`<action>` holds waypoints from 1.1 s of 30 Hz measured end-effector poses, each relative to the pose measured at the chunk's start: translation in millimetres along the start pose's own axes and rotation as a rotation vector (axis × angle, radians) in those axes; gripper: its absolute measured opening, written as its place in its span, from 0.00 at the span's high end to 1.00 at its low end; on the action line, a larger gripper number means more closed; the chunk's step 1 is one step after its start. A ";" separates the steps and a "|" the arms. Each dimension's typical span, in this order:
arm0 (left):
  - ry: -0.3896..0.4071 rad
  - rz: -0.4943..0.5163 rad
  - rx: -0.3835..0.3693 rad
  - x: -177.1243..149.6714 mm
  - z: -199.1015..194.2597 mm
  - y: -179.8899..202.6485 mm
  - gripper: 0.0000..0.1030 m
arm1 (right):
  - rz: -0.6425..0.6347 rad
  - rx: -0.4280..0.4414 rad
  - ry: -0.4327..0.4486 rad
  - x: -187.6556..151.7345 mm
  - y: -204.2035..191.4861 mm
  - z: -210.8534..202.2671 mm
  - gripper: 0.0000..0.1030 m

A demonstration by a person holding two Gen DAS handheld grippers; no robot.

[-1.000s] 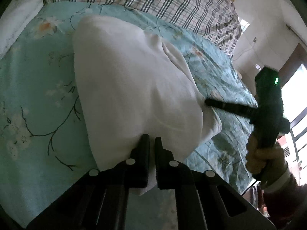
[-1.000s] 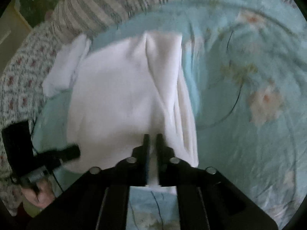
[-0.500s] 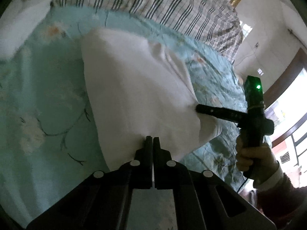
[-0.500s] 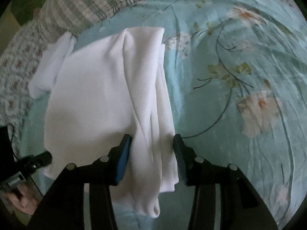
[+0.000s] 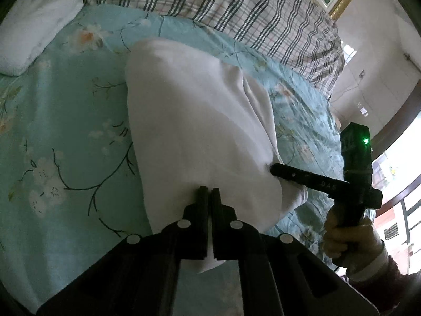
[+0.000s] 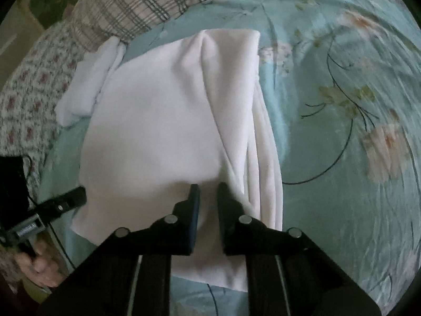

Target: Fold large clothes

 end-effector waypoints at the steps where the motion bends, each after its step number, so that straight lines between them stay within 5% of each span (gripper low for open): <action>1: 0.004 -0.007 -0.003 -0.4 -0.2 -0.7 0.98 | -0.005 -0.007 0.000 -0.9 -0.3 -0.9 0.88; 7: 0.068 -0.078 -0.006 -2.1 -15.3 2.4 0.97 | -0.011 -0.026 0.013 -6.0 -8.0 -4.1 0.88; 11: 0.126 -0.097 0.057 -2.3 -32.6 3.4 0.63 | -0.004 -0.010 0.000 -7.1 -13.3 0.2 0.88; 21: 0.096 -0.088 0.111 -9.0 -34.0 5.7 0.53 | 0.057 0.012 0.034 -12.2 -12.2 -30.3 0.83; 27: 0.085 -0.078 0.138 -14.8 -35.1 7.1 0.45 | 0.061 0.008 0.071 -18.7 -8.5 -53.5 0.68; 33: 0.069 -0.085 0.143 -7.2 -25.2 3.1 0.43 | 0.094 -0.009 0.090 12.1 0.5 -35.3 0.64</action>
Point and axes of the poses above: each gripper's, at about its wrist camera, not at the fingertips, and z roughly the way its jaws point, y to its right, x to its top, the point moved 5 cm from there along z, roughly the way its jaws point, and after that the axes turned 14 degrees about -x, right-handed, at the moved point
